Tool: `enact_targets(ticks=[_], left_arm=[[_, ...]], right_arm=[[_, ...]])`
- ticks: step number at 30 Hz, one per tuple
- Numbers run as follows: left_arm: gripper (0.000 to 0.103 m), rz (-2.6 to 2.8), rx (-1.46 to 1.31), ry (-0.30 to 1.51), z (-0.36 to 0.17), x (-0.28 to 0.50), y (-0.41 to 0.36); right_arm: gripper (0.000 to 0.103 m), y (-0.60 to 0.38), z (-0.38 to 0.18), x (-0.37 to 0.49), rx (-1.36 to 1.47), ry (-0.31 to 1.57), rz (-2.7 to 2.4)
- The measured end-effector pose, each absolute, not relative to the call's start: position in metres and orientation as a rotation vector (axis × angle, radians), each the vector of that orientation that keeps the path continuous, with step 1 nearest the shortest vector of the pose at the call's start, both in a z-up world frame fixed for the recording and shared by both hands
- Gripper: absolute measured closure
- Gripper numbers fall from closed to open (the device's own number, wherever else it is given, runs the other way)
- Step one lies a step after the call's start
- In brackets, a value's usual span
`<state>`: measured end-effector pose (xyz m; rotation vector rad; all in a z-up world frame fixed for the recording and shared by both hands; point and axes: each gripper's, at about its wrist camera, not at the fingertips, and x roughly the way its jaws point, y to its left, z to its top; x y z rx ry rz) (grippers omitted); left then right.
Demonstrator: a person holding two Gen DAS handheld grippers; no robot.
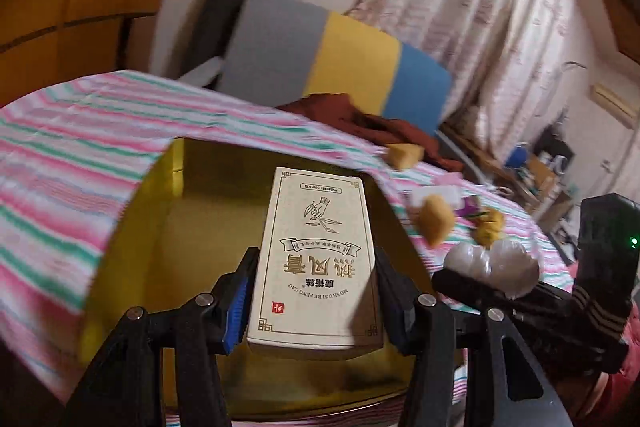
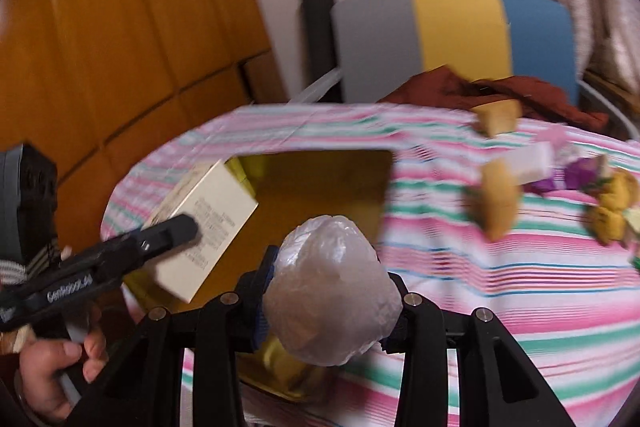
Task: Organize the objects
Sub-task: 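Carry both to the gold tray, right gripper drops the bag while left gripper releases the box, then move the right gripper to the WEIDAN cracker pack while the left gripper moves toward the yellow sponge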
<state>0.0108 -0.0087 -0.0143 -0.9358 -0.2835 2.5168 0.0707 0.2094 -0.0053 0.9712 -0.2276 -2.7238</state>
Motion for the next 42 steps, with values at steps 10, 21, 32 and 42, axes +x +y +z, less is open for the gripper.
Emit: enact_targets(ticks=[10, 21, 32, 42], left_arm=[[0.048, 2.617, -1.060, -0.292, -0.036, 0.001, -0.044], [0.044, 2.718, -1.024, -0.325, -0.032, 0.007, -0.051], [0.043, 2.694, -0.879, -0.283, -0.008, 0.026, -0.027], [0.043, 2.591, -0.883, -0.173, -0.005, 0.039, 0.019]], right_arm=[[0.024, 0.152, -0.033, 0.048, 1.068, -0.239, -2.535], [0.020, 0.194, -0.019, 0.065, 0.957, -0.422, -2.651], [0.019, 0.221, -0.011, 0.068, 0.936, -0.486, -2.735], [0.016, 0.259, -0.010, 0.069, 0.975, -0.475, -2.872]])
